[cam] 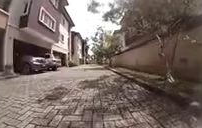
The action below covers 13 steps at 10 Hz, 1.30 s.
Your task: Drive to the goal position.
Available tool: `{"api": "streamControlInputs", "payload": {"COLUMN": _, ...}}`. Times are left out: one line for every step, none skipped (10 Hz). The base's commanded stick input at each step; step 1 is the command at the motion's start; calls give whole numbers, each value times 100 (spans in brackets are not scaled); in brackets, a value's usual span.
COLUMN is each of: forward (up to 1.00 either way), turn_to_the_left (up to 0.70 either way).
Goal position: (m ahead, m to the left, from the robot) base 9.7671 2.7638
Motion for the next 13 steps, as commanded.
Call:
{"api": "streamControlInputs", "payload": {"forward": 50, "turn_to_the_left": 0}}
{"api": "streamControlInputs", "payload": {"forward": 50, "turn_to_the_left": 0}}
{"api": "streamControlInputs", "payload": {"forward": 50, "turn_to_the_left": 0}}
{"api": "streamControlInputs", "payload": {"forward": 50, "turn_to_the_left": 0}}
{"api": "streamControlInputs", "payload": {"forward": 50, "turn_to_the_left": 0}}
{"api": "streamControlInputs", "payload": {"forward": 50, "turn_to_the_left": 0}}
{"api": "streamControlInputs", "payload": {"forward": 50, "turn_to_the_left": 0}}
{"api": "streamControlInputs", "payload": {"forward": 50, "turn_to_the_left": 0}}
{"api": "streamControlInputs", "payload": {"forward": 50, "turn_to_the_left": 0}}
{"api": "streamControlInputs", "payload": {"forward": 50, "turn_to_the_left": 0}}
{"api": "streamControlInputs", "payload": {"forward": 50, "turn_to_the_left": 0}}
{"api": "streamControlInputs", "payload": {"forward": 50, "turn_to_the_left": 0}}
{"api": "streamControlInputs", "payload": {"forward": 50, "turn_to_the_left": 0}}
